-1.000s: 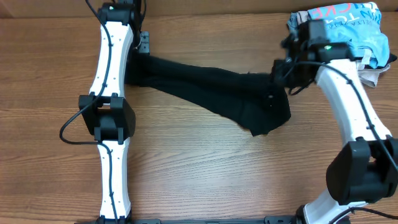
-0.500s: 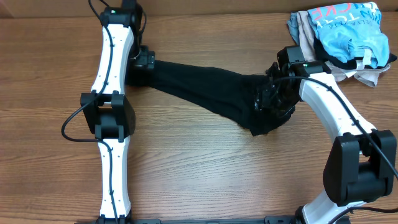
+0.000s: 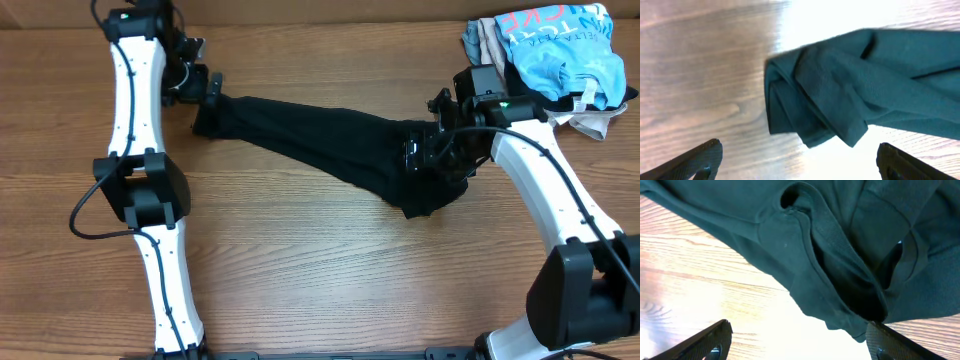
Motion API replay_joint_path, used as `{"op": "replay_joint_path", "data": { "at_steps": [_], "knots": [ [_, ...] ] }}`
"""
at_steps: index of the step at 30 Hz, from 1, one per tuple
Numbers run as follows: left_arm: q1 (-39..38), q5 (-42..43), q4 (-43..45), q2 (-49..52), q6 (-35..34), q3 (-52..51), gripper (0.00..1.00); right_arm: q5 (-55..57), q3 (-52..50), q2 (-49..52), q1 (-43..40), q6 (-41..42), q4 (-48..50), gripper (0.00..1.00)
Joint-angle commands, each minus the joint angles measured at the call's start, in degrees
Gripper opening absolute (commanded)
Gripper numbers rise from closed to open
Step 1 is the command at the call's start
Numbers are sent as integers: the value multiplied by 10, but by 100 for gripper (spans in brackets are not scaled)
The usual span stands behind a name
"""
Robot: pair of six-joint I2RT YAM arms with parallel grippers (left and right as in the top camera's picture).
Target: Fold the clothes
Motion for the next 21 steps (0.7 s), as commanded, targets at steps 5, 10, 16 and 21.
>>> {"op": "replay_joint_path", "data": {
  "at_steps": [5,10,16,21],
  "knots": [
    [1,48,29,-6,54,-13,100,-9,16,-16,-3,-30,-17,89],
    [1,48,60,-6,82,-57,100,-7,16,-16,-3,-32,-28,89],
    [2,49,115,-6,83,-133,99,-7,16,-16,-3,-32,-37,89],
    [2,48,134,-6,81,-165,97,0,16,-16,-3,-32,-40,89]
  ]
}}
